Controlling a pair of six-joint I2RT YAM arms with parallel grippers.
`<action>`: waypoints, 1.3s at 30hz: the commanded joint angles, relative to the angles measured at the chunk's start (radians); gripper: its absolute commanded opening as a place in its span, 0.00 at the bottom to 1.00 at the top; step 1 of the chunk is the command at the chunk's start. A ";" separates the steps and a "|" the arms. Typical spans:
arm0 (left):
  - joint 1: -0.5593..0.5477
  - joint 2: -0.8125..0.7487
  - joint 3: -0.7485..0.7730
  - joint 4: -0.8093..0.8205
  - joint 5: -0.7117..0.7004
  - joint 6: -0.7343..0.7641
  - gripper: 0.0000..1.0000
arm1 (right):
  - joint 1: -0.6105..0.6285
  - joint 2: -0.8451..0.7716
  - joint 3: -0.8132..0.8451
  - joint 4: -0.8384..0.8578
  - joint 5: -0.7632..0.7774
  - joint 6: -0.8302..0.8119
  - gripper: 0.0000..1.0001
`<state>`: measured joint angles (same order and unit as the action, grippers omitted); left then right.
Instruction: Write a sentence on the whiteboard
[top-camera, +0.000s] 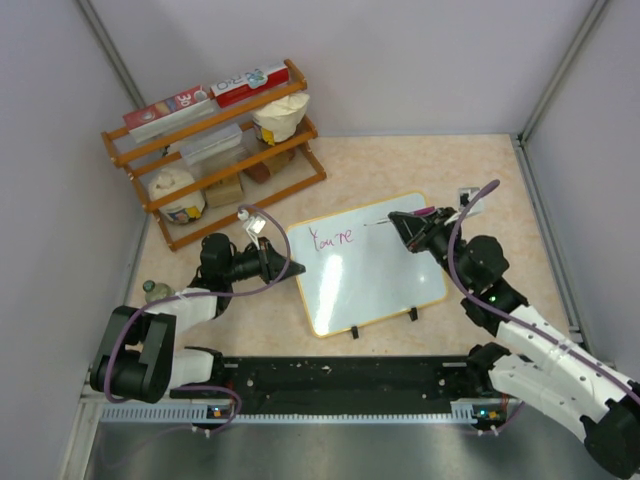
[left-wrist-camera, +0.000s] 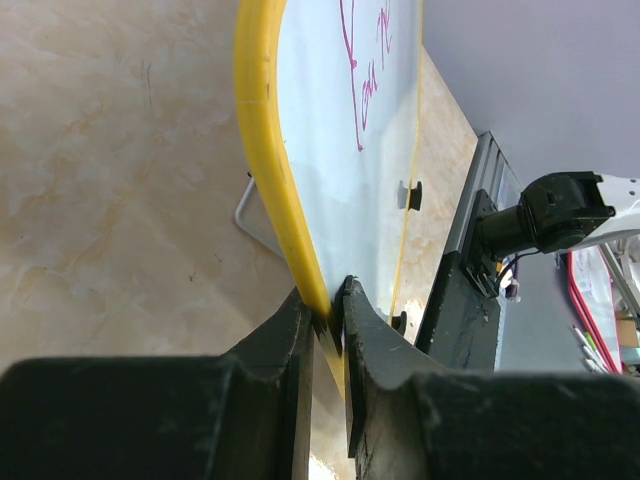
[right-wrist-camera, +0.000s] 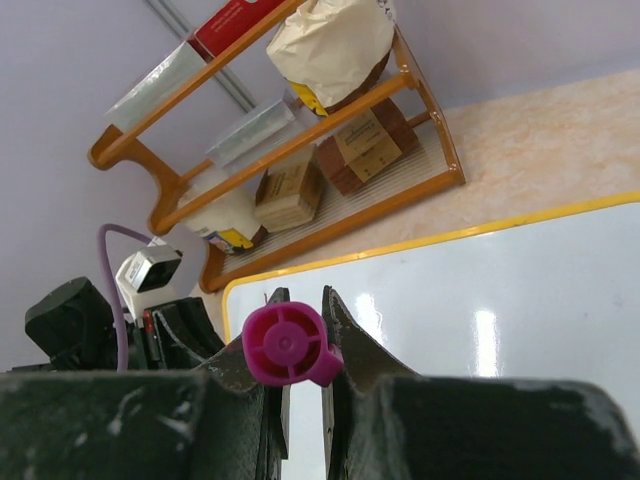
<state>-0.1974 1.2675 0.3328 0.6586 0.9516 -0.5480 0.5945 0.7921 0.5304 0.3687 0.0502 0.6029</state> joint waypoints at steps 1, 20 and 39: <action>-0.002 -0.008 0.005 0.010 -0.040 0.083 0.00 | -0.024 -0.030 -0.010 -0.005 -0.018 -0.009 0.00; -0.004 -0.005 0.006 0.010 -0.040 0.083 0.00 | -0.085 -0.044 -0.021 -0.030 -0.095 -0.031 0.00; -0.002 -0.007 0.006 0.007 -0.043 0.085 0.00 | -0.084 0.032 0.048 -0.045 -0.104 -0.086 0.00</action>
<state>-0.1974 1.2667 0.3328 0.6586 0.9520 -0.5472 0.5205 0.8021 0.5083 0.2844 -0.0372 0.5415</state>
